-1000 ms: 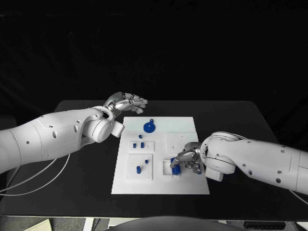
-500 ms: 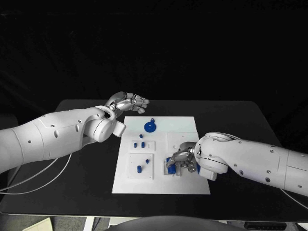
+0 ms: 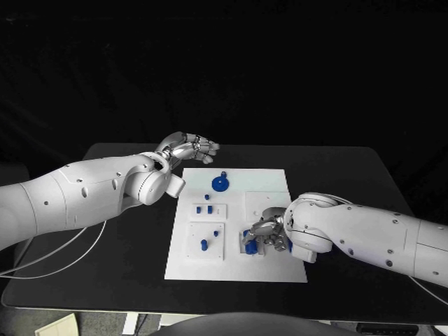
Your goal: Assemble the parts on the task board
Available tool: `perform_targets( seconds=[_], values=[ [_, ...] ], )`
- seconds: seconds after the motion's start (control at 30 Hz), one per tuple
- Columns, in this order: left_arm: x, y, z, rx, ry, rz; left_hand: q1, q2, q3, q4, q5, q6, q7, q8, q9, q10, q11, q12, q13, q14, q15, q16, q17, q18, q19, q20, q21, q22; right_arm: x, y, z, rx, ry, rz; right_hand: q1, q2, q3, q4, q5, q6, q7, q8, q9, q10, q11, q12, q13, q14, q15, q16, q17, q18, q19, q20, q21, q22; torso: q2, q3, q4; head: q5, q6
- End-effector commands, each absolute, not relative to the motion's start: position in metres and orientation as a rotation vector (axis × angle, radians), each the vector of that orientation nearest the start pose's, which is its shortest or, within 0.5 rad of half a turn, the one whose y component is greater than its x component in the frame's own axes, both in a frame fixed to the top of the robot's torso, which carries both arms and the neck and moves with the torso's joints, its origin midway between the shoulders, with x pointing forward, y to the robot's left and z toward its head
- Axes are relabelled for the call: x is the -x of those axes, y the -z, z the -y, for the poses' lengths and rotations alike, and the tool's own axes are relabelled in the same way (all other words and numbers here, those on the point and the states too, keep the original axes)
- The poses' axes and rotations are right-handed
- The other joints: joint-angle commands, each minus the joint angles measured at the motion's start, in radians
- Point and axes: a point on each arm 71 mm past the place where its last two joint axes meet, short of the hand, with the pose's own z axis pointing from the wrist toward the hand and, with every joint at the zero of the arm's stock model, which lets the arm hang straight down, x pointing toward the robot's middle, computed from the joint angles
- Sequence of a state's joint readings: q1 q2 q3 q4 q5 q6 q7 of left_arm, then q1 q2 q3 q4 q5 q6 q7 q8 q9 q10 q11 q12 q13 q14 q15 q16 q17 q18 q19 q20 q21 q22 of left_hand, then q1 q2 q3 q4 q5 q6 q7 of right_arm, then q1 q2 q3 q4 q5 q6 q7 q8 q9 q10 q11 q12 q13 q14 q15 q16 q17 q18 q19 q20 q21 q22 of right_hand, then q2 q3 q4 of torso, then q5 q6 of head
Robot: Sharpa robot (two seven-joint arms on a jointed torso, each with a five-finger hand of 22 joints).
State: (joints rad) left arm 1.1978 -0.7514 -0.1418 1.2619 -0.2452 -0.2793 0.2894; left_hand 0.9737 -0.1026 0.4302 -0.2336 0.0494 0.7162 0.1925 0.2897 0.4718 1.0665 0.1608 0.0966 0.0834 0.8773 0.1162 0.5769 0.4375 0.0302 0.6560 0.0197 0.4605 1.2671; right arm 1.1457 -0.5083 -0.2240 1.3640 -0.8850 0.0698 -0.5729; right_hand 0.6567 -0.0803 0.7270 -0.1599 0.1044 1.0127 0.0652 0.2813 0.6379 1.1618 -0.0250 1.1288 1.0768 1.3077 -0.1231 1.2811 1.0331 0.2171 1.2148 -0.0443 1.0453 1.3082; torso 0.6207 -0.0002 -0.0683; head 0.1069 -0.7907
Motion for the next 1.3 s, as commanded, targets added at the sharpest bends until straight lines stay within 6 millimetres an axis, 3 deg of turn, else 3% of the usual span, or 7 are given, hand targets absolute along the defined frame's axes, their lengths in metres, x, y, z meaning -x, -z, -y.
perform_targets(
  seconds=[0.03, 0.4, 0.53, 1.0, 1.3],
  values=[
    [-0.5187, 0.2320, -0.2381, 0.928, 1.244, -1.616, -0.008, -0.002, -0.001, 0.005, 0.002, -0.008, 0.023, 0.005, -0.001, 0.002, 0.006, -0.004, 0.000, 0.005, 0.003, -0.007, 0.001, 0.012, 0.004, 0.000, -0.003, 0.001, -0.4345, 0.3211, 0.0970, -0.149, -0.478, -2.635, -0.013, -0.003, -0.008, 0.000, 0.002, 0.022, 0.020, -0.004, -0.001, 0.000, -0.001, -0.004, 0.001, -0.002, -0.008, -0.006, 0.002, 0.045, 0.001, -0.004, 0.006, 0.008, 0.000, 0.0005, 0.0003, 0.003, -0.001],
    [-0.5187, 0.2316, -0.2381, 0.928, 1.245, -1.617, -0.008, -0.002, -0.001, 0.005, 0.002, -0.008, 0.023, 0.006, -0.001, 0.002, 0.006, -0.004, 0.000, 0.005, 0.003, -0.007, 0.002, 0.012, 0.004, 0.000, -0.004, 0.001, -0.4364, 0.3238, 0.0980, -0.172, -0.472, -2.622, -0.022, -0.007, -0.013, 0.002, -0.001, 0.021, 0.020, -0.006, -0.002, -0.001, -0.001, -0.005, 0.002, -0.002, -0.007, -0.008, 0.002, 0.045, -0.001, -0.005, 0.005, 0.008, 0.000, 0.0006, -0.0004, 0.006, -0.003],
    [-0.5189, 0.2314, -0.2382, 0.928, 1.244, -1.617, -0.008, -0.002, -0.001, 0.005, 0.002, -0.008, 0.023, 0.006, -0.001, 0.002, 0.006, -0.004, 0.000, 0.005, 0.003, -0.007, 0.002, 0.012, 0.004, 0.000, -0.004, 0.002, -0.4366, 0.3246, 0.0980, -0.171, -0.469, -2.623, -0.038, -0.012, -0.015, 0.018, -0.047, 0.021, 0.020, -0.010, -0.004, -0.003, -0.001, -0.006, 0.003, -0.002, -0.007, -0.011, 0.003, 0.045, -0.003, -0.007, 0.004, 0.007, 0.000, 0.0007, -0.0006, 0.006, -0.003],
    [-0.5193, 0.2305, -0.2385, 0.928, 1.244, -1.620, -0.008, -0.002, 0.000, 0.006, 0.002, -0.007, 0.023, 0.006, -0.001, 0.003, 0.006, -0.004, 0.000, 0.005, 0.003, -0.008, 0.003, 0.012, 0.004, 0.000, -0.004, 0.002, -0.4365, 0.3269, 0.0968, -0.167, -0.466, -2.600, -0.053, -0.058, -0.016, 0.038, -0.056, 0.016, 0.021, -0.016, -0.002, -0.009, 0.000, -0.009, 0.006, -0.003, -0.008, -0.017, 0.004, 0.045, -0.004, -0.012, 0.002, 0.004, 0.000, 0.0013, -0.0003, 0.008, -0.004],
    [-0.5193, 0.2304, -0.2382, 0.928, 1.244, -1.620, -0.008, -0.002, 0.000, 0.006, 0.002, -0.008, 0.023, 0.006, -0.001, 0.003, 0.006, -0.004, 0.000, 0.005, 0.003, -0.008, 0.003, 0.012, 0.004, 0.000, -0.005, 0.003, -0.4368, 0.3251, 0.0957, -0.162, -0.483, -2.570, -0.081, -0.085, -0.075, 0.032, -0.056, 0.004, 0.024, -0.021, 0.003, -0.017, 0.002, -0.012, 0.008, -0.006, -0.006, -0.024, 0.004, 0.045, -0.009, -0.016, 0.000, 0.003, 0.000, 0.0012, -0.0005, 0.010, -0.003]
  ],
)
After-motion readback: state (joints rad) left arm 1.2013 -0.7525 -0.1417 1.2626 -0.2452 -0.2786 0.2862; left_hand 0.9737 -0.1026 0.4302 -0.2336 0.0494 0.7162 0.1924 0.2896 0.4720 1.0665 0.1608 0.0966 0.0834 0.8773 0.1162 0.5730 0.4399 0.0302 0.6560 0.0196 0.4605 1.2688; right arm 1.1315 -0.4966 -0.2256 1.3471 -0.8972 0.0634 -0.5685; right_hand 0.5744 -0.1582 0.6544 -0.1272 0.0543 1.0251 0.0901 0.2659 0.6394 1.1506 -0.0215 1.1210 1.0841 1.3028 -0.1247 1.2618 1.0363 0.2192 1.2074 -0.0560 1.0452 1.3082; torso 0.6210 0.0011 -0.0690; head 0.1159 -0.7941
